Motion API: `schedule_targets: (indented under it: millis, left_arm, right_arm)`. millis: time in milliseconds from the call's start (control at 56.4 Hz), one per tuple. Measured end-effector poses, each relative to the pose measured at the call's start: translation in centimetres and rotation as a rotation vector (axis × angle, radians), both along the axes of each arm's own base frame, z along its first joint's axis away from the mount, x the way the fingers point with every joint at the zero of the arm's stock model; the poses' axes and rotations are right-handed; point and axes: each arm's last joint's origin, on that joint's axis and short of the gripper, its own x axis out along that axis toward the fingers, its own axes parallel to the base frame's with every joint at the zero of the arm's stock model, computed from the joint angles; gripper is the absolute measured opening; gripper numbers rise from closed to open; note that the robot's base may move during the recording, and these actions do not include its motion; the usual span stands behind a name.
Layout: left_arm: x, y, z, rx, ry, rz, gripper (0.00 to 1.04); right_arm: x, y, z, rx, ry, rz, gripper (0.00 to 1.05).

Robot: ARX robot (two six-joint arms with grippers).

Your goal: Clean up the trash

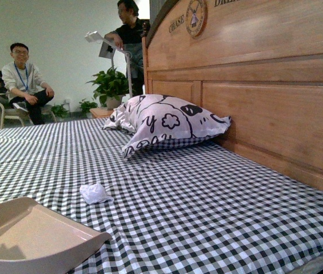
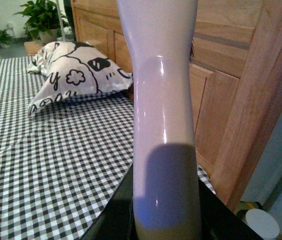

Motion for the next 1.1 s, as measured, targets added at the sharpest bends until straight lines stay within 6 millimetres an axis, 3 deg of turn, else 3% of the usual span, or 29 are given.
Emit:
schedule_targets:
  millis: [35, 53, 106, 195, 355, 444, 727, 940, 1100]
  left_arm:
    - [0.0, 0.0, 0.0, 0.000, 0.000, 0.000, 0.29]
    - [0.0, 0.0, 0.0, 0.001, 0.000, 0.000, 0.29]
    - [0.0, 0.0, 0.0, 0.001, 0.000, -0.001, 0.29]
    - [0.0, 0.0, 0.0, 0.001, -0.001, -0.003, 0.29]
    - [0.0, 0.0, 0.0, 0.002, -0.001, -0.003, 0.29]
    - [0.0, 0.0, 0.0, 0.002, -0.001, -0.004, 0.29]
    - [0.0, 0.0, 0.0, 0.003, -0.001, -0.004, 0.29]
    - [0.0, 0.0, 0.0, 0.003, -0.002, -0.005, 0.29]
    - [0.0, 0.0, 0.0, 0.003, -0.002, -0.005, 0.29]
  right_arm:
    - [0.0, 0.0, 0.0, 0.003, 0.005, 0.007, 0.19]
    - [1.0, 0.2, 0.0, -0.041, 0.194, 0.109, 0.19]
    - [2.1, 0.4, -0.3, -0.050, 0.288, 0.160, 0.19]
    - [4.2, 0.9, -0.4, -0.031, 0.321, 0.201, 0.19]
    - [10.1, 2.3, -0.6, 0.022, 0.340, 0.287, 0.19]
    - [13.9, 3.5, -1.9, 0.009, 0.388, 0.290, 0.19]
    - [23.1, 9.9, -5.3, -0.068, 0.474, 0.444, 0.19]
    - [27.6, 14.3, -7.3, -0.166, 0.478, 0.500, 0.19]
    - [30.9, 17.1, -9.7, -0.260, 0.500, 0.437, 0.19]
